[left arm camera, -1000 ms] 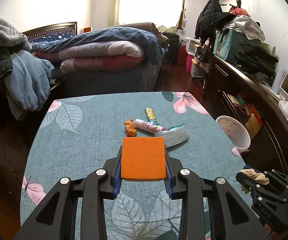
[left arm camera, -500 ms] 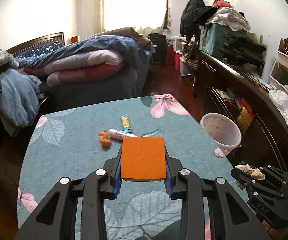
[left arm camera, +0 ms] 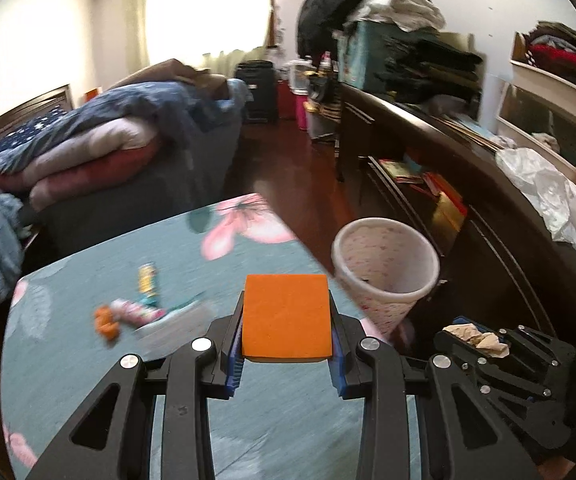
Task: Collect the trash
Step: 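Carry the sponge and tissue over the wastebasket and open both grippers, then grasp the orange toy bear with the left gripper while the right gripper grasps the tissue packet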
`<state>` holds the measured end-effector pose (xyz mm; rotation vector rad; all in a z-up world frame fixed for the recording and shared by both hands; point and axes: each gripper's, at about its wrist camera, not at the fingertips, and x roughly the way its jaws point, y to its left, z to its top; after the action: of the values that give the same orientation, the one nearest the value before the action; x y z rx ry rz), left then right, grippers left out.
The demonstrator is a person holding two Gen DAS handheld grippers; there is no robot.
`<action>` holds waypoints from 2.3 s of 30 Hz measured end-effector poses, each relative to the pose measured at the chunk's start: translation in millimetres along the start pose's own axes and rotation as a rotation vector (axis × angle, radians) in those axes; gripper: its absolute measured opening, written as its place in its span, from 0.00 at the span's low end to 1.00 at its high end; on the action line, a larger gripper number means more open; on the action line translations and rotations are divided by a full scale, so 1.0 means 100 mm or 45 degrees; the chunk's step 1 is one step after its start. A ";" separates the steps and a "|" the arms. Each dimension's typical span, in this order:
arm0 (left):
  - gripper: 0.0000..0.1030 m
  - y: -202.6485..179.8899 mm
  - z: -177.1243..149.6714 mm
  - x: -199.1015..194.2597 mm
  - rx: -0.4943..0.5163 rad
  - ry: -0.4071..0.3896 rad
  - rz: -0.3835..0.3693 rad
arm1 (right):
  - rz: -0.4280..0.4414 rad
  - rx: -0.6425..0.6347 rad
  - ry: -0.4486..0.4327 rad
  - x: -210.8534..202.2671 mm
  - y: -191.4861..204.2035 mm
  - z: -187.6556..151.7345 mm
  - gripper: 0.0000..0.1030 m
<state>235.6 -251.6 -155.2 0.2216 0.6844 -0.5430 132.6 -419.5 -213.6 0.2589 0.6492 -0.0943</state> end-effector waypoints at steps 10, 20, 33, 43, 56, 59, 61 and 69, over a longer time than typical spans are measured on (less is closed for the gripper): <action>0.33 -0.53 0.35 0.56 0.059 0.036 -0.135 | -0.100 0.102 -0.042 0.11 -0.64 0.16 0.25; 0.33 -0.90 0.64 1.11 0.082 0.077 -0.250 | -0.160 0.208 -0.085 0.41 -1.19 0.44 0.25; 0.33 -1.12 0.99 1.95 0.054 0.140 -0.279 | -0.240 0.236 -0.029 1.18 -1.60 0.62 0.25; 0.47 -1.10 1.10 2.39 0.005 0.177 -0.247 | -0.304 0.181 -0.003 1.72 -1.72 0.68 0.36; 0.78 -0.88 1.16 1.97 -0.028 0.058 -0.199 | -0.325 0.145 -0.060 1.68 -1.63 0.70 0.73; 0.79 -0.81 1.14 1.87 -0.025 0.044 -0.174 | -0.325 0.126 -0.076 1.70 -1.59 0.75 0.80; 0.79 -0.78 1.14 1.82 -0.022 0.044 -0.165 | -0.342 0.113 -0.060 1.72 -1.57 0.78 0.80; 0.79 -0.54 1.04 1.50 -0.029 0.004 -0.112 | -0.331 0.126 -0.077 1.37 -1.36 0.71 0.83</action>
<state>358.8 -395.7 -174.9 0.1714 0.7054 -0.6189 260.1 -570.7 -271.0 0.2652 0.6165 -0.3835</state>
